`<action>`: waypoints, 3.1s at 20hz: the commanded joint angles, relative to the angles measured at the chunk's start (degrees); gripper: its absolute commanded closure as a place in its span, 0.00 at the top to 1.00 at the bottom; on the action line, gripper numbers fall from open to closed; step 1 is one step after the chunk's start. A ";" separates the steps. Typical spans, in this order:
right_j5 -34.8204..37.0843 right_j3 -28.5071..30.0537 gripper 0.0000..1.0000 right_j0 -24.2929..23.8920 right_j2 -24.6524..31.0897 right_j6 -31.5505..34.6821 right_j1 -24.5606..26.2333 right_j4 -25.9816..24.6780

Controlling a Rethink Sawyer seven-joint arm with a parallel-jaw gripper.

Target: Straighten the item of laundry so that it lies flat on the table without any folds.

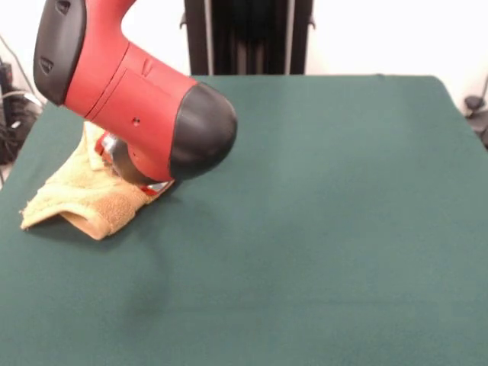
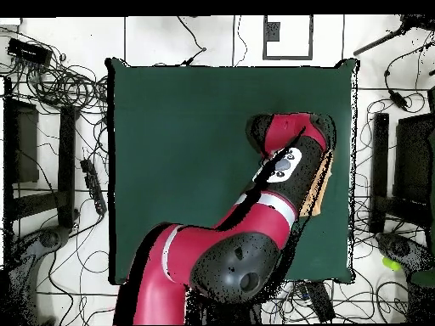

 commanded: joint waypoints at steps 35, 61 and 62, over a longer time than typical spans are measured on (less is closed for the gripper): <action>-21.03 27.43 1.00 -5.13 18.15 14.09 -20.38 17.54; -14.19 1.17 1.00 -16.53 25.19 -5.93 -18.45 15.58; -13.65 -1.27 1.00 -17.17 25.54 -6.84 -17.52 15.13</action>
